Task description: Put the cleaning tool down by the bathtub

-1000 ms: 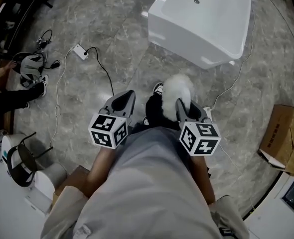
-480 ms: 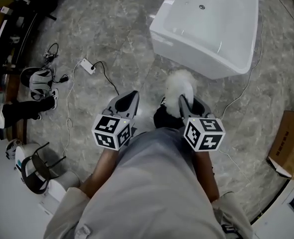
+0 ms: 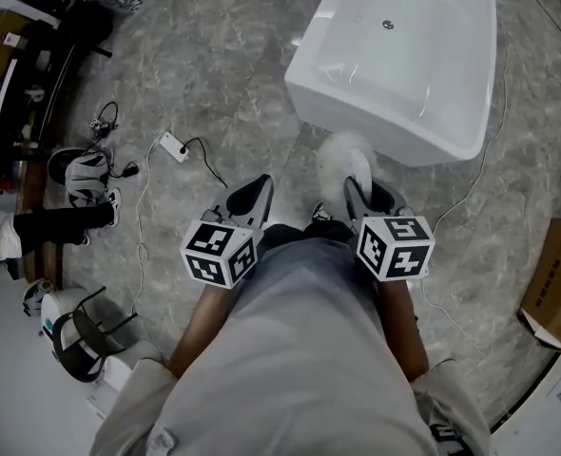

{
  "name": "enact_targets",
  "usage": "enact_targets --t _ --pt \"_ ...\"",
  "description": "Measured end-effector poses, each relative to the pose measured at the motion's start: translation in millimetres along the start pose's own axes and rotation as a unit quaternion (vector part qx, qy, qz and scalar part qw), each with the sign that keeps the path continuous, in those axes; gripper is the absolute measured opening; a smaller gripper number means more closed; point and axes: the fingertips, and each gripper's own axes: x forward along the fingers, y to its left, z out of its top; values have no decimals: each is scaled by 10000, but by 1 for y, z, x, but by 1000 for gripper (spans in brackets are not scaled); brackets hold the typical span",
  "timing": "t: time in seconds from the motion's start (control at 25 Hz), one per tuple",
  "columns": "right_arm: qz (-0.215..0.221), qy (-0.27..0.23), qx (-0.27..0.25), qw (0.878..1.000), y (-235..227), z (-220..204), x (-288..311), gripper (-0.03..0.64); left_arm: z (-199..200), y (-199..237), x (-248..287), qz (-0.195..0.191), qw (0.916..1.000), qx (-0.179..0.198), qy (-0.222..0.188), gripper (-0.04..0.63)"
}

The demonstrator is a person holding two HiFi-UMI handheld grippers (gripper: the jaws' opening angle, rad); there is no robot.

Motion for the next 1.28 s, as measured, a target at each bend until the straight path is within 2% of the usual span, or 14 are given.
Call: enact_targets --t 0.24,0.44,0.72,1.28 --pt "-61 112 -49 9999 -13 12 6 77 15 2 11 14 10000 -66 -73 5" --pt "-97 205 -57 9997 -18 11 12 77 12 5 15 45 9998 -162 -44 5" --pt "-215 152 -47 9996 -19 21 22 78 17 14 34 -206 9996 -186 56 5" --pt "-524 100 107 9985 -25 83 84 77 86 83 94 -491 9987 -101 100 5"
